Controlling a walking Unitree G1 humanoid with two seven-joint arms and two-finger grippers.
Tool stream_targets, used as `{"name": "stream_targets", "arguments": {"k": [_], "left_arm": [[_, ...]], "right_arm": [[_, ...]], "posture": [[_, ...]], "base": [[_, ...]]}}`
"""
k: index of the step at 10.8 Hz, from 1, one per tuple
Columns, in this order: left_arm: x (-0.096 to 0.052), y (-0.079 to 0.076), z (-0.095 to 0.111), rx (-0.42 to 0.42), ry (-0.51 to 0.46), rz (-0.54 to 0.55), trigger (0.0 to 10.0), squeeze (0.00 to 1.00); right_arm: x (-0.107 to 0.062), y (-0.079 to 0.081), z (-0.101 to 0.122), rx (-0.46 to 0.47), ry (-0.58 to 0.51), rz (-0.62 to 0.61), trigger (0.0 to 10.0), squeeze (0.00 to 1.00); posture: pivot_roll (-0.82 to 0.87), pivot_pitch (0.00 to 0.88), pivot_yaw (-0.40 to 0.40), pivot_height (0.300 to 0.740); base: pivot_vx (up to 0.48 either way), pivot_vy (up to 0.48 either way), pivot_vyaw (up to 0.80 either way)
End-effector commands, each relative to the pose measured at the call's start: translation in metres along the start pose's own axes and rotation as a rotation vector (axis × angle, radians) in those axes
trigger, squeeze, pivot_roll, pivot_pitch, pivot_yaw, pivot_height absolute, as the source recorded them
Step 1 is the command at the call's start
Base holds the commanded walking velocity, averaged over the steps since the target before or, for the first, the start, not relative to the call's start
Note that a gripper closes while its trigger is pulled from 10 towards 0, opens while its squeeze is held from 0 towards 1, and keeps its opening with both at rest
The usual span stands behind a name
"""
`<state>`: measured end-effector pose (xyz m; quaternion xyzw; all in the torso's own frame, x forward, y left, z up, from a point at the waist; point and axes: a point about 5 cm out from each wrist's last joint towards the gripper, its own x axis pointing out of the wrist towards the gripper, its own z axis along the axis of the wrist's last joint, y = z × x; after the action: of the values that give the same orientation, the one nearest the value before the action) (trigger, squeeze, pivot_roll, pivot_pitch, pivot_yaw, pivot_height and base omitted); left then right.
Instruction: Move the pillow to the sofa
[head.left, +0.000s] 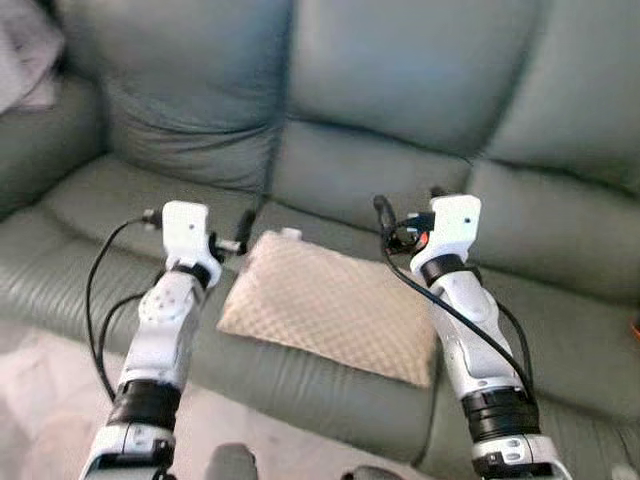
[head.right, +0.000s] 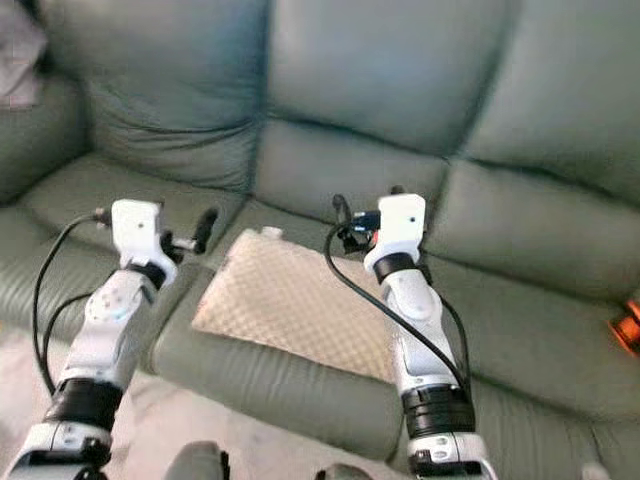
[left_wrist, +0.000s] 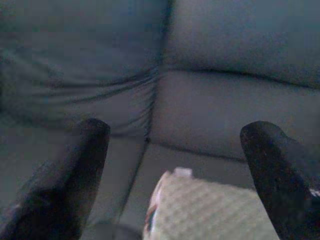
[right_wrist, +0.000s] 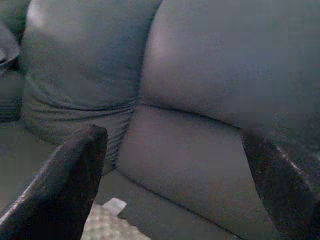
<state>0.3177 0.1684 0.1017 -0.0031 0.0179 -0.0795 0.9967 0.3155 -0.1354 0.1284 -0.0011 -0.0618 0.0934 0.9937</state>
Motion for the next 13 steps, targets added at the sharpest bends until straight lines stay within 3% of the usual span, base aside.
{"name": "stream_targets", "arguments": {"k": [1, 2, 3, 13], "left_arm": [[0.0003, -0.0025, 0.0029, -0.011, -0.001, -0.004, 10.0, 0.00], [0.0013, -0.0067, 0.0038, -0.010, 0.001, -0.013, 10.0, 0.00], [0.0026, -0.0084, 0.0038, -0.008, 0.007, -0.014, 10.0, 0.00], [0.0061, -0.0082, 0.0041, -0.014, 0.015, -0.016, 10.0, 0.00]], "right_arm": [[-0.0027, -0.0032, -0.0026, 0.021, 0.011, -0.024, 10.0, 0.00], [-0.0037, -0.0057, -0.0043, 0.088, 0.016, -0.045, 10.0, 0.00], [-0.0037, -0.0063, -0.0049, 0.097, 0.019, -0.052, 10.0, 0.00], [0.0008, 0.0008, -0.0036, 0.095, 0.016, -0.013, 10.0, 0.00]], "posture": [[0.03, 0.000, -0.067, 0.740], [0.03, 0.000, -0.064, 0.740], [0.03, 0.000, -0.061, 0.740], [0.02, 0.000, -0.058, 0.740]], "base": [[0.000, 0.000, 0.00], [0.000, 0.000, 0.00], [0.000, 0.277, 0.00], [0.000, 0.480, 0.00]]}}
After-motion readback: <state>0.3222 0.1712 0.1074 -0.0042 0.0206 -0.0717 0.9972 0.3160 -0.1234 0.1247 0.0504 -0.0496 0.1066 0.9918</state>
